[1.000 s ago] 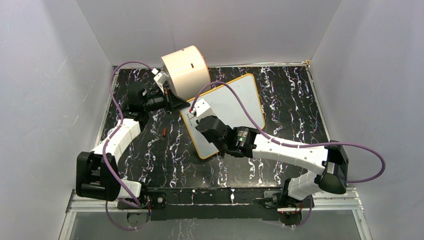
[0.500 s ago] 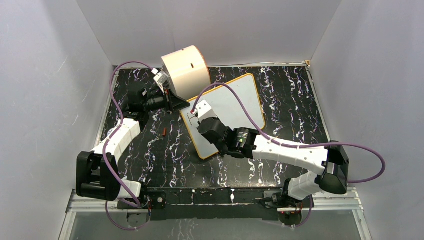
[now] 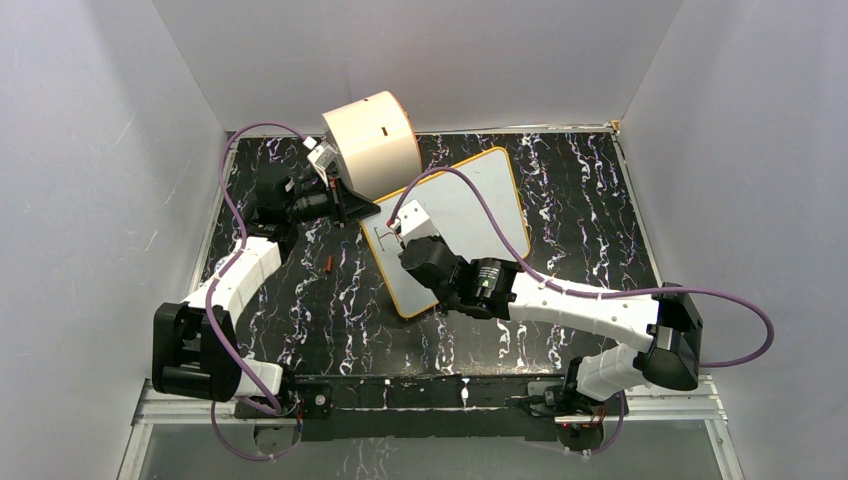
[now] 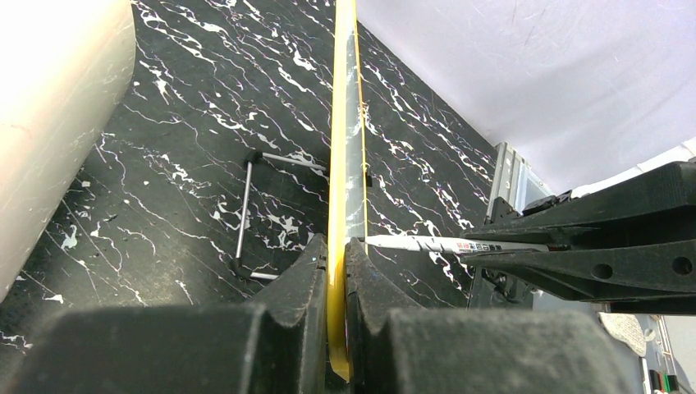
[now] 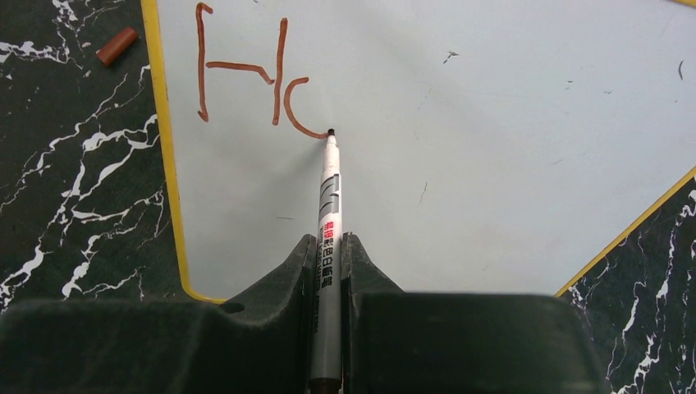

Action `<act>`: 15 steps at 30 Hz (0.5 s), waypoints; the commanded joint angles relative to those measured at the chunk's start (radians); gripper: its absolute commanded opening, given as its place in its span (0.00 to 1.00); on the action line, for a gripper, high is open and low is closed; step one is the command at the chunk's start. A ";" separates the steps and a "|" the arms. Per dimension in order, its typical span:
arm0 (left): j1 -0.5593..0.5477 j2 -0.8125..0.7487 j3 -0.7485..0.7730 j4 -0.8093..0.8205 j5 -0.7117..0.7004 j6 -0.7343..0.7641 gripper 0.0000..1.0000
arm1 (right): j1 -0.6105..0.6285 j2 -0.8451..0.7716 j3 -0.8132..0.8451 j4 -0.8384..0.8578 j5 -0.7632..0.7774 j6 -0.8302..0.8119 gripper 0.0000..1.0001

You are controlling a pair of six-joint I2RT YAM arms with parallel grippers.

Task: Write a sentence on the whiteboard

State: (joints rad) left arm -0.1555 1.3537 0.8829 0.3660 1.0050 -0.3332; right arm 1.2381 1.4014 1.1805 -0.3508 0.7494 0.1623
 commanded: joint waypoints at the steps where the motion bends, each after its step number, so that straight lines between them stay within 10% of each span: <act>1: -0.022 0.012 0.004 -0.036 0.026 0.039 0.00 | -0.019 -0.025 -0.004 0.095 0.051 -0.013 0.00; 15: -0.030 0.010 0.005 -0.045 0.022 0.048 0.00 | -0.019 -0.012 0.010 0.159 0.033 -0.049 0.00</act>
State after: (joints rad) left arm -0.1570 1.3540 0.8833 0.3660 1.0035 -0.3325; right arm 1.2339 1.4010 1.1801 -0.2813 0.7647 0.1257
